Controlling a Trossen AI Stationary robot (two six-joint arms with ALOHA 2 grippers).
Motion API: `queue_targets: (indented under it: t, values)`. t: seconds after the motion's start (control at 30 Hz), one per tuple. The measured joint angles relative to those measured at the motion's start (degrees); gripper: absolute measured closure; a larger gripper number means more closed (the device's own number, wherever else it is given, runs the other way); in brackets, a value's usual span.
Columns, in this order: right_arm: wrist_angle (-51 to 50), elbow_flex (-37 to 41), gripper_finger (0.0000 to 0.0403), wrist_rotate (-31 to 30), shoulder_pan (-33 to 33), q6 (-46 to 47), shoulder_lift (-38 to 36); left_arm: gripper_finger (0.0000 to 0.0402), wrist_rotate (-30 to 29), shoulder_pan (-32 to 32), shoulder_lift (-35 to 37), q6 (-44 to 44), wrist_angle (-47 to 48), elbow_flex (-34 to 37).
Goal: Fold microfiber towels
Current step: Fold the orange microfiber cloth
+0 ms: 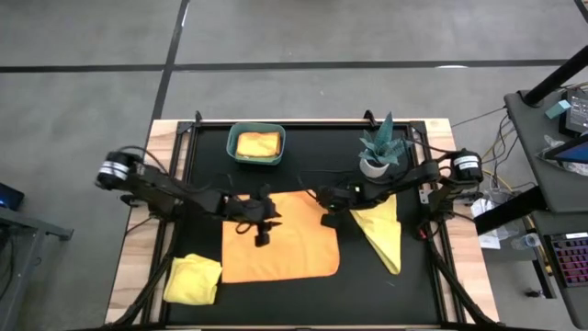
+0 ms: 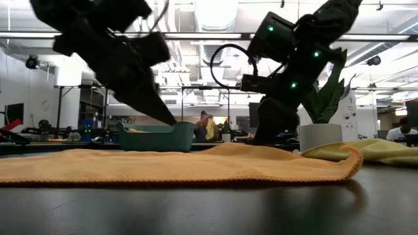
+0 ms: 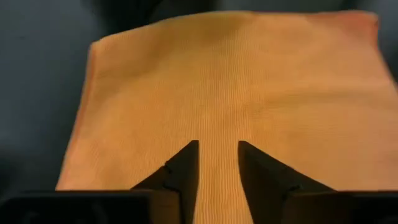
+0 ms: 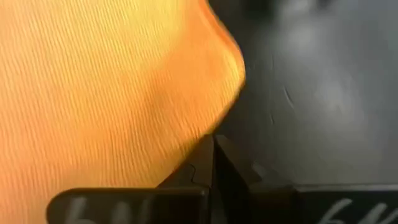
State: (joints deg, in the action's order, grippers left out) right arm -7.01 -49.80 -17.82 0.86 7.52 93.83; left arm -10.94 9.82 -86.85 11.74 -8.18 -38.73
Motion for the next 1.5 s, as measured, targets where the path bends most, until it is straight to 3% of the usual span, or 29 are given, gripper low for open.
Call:
queue_targets:
  t: [0.13,0.3,0.53,0.87,1.13,1.3,1.5]
  values:
    - [8.3,2.9,0.0394,3.0,0.6,-0.9,0.2,0.0354,0.0,-0.1,-5.8,-0.6,0.1,-4.3]
    - [17.3,4.4,0.0394,6.3,3.0,-0.6,0.3,0.0394,-0.1,-1.0,-8.1,-0.6,0.2,-4.7]
    - [24.4,4.2,0.0394,6.3,8.4,-1.4,0.9,0.0397,-1.7,-1.9,-7.8,-1.5,-0.5,-4.8]
    - [24.7,4.2,0.0394,5.6,8.8,1.7,1.5,0.0396,-1.6,-1.5,-7.8,-0.4,-0.4,-4.7]
    - [8.0,3.2,0.0392,1.4,8.5,9.0,-4.8,0.0396,-1.6,-1.7,-7.8,-4.9,-0.4,-4.7]
    - [7.7,3.3,0.0358,4.1,5.3,11.4,-5.6,0.0396,-1.7,-2.7,-7.8,-5.1,-0.4,-4.7]
    - [17.2,3.5,0.0285,10.1,2.7,9.9,-1.9,0.0396,-1.7,-3.0,-7.8,-6.4,-0.4,-4.4]
